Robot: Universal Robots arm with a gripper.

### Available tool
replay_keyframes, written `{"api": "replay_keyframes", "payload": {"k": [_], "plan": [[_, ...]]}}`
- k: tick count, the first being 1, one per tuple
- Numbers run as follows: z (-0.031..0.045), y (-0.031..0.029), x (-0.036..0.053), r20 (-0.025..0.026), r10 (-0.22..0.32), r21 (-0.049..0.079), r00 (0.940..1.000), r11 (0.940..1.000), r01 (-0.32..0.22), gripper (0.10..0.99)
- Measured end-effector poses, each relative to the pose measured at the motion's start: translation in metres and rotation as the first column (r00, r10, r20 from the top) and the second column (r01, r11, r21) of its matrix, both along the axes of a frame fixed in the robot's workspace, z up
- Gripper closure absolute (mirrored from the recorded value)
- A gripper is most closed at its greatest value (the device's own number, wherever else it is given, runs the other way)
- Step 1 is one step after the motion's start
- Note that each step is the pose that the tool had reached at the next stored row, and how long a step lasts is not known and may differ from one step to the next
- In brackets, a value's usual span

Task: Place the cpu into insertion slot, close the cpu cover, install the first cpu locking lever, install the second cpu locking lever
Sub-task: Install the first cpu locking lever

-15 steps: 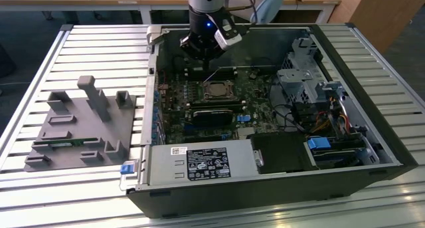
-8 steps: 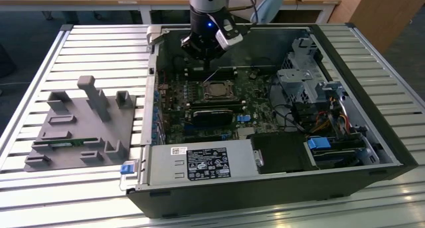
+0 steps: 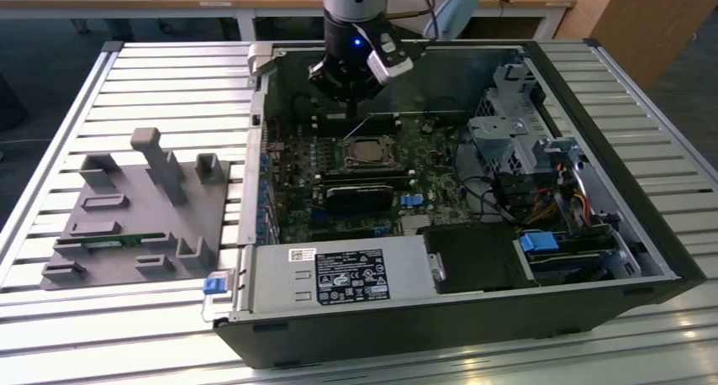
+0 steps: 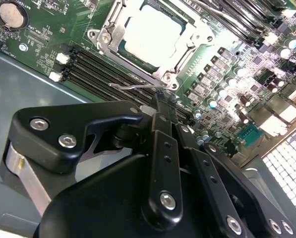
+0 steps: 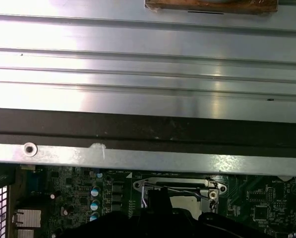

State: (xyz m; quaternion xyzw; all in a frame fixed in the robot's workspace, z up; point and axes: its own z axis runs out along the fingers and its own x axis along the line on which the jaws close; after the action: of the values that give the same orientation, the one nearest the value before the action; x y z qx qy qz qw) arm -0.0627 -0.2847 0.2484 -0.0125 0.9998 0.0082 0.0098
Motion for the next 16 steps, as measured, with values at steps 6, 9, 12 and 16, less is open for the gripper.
{"api": "replay_keyframes", "payload": {"k": [6,9,12,16], "plan": [[-0.0004,0.0,0.0014,0.0,0.0,0.0,1.0,1.0,0.0,0.976],[-0.0015,0.0,0.0014,0.0022,0.0,0.013,1.0,0.9999,0.0,0.976],[-0.0029,0.0001,0.0014,0.005,0.0,0.019,1.0,0.9998,0.0,0.976],[-0.0059,0.0001,0.0043,0.0051,0.0,0.019,1.0,0.9998,0.0,0.976]]}}
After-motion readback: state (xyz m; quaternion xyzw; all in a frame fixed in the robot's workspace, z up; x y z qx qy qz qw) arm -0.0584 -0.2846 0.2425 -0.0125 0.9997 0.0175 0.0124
